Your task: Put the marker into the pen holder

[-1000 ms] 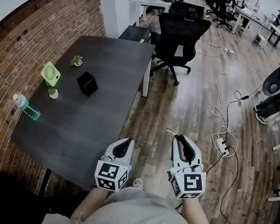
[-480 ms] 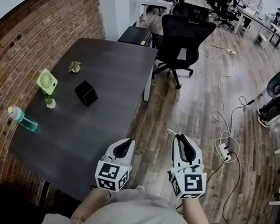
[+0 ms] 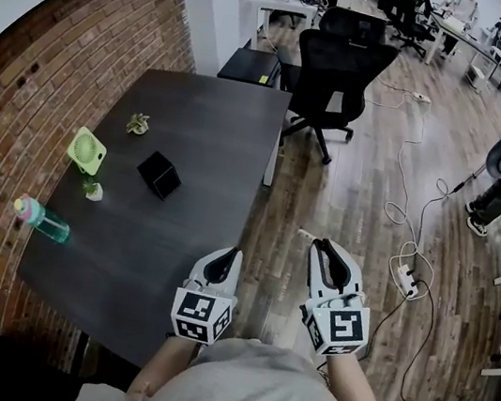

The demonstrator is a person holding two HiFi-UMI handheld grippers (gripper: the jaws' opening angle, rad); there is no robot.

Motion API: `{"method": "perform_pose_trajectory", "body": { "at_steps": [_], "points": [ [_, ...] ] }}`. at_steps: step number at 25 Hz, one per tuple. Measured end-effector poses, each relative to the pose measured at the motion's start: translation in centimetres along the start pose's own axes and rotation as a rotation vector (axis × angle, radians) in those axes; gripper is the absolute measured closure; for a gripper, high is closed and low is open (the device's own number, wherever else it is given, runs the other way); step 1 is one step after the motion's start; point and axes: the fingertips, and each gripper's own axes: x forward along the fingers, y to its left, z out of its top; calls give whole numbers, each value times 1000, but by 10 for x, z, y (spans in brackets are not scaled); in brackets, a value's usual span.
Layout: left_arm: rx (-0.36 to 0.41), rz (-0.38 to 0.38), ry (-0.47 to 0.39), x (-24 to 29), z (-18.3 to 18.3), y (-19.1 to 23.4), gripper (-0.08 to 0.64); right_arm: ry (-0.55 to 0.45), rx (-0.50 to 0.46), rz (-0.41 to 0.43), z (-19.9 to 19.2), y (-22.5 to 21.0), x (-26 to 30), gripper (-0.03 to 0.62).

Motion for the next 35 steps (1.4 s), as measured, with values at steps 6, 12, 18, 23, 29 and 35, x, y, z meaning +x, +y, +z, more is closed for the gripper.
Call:
{"method": "perform_pose_trajectory", "body": {
  "at_steps": [6,12,18,23,29,35],
  "points": [
    [-16,31,-3,-1,1,13,543,10,1,29,1,8,11,525],
    [-32,83,-3,-6,-1,29,543,19,-2,80,-2,18,26,525],
    [-43,162,-10,-5,1,51,543,5,4,159,1,27,57,525],
    [-63,255,-20,-1,9,75,543,-8,-6,258,6,36,94,525],
    [-94,352,-17,7,15,107,543,-13,-5,351,13,46,141,525],
    [-108,437,-19,22,29,135,543,-24,1,444,23,52,189,525]
  ]
}}
